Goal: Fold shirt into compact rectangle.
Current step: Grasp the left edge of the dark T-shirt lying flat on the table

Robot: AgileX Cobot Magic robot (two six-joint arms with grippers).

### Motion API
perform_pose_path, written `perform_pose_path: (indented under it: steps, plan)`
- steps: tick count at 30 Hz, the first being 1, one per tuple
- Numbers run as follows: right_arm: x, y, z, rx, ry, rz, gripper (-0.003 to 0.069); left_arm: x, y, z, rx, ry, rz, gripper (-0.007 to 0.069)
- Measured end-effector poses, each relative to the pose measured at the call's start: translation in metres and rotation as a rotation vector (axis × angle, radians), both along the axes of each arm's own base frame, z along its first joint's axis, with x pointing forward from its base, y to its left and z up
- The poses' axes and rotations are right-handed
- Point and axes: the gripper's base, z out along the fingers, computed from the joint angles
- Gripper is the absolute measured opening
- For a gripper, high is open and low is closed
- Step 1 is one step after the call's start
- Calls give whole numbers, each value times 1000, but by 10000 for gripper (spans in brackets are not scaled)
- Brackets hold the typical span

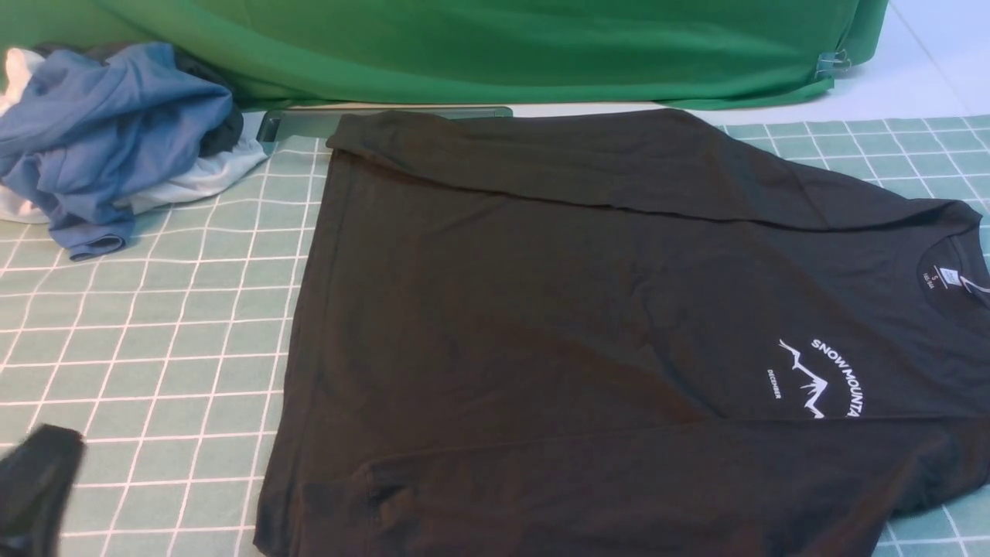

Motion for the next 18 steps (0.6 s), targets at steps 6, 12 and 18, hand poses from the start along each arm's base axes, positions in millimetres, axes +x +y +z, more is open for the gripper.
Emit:
perform_pose_path:
  steps: [6, 12, 18]
  plan:
    - [0, -1, 2, 329, -59, 33, 240, -5, 10, 31, -112, -171, 98, 17]
    - [-1, -1, 4, 349, -90, 33, 240, -7, -4, 132, 241, -143, -27, 17]
    - [-2, -2, 11, 341, -144, 39, 145, 39, -20, 143, 566, 395, -376, 17]
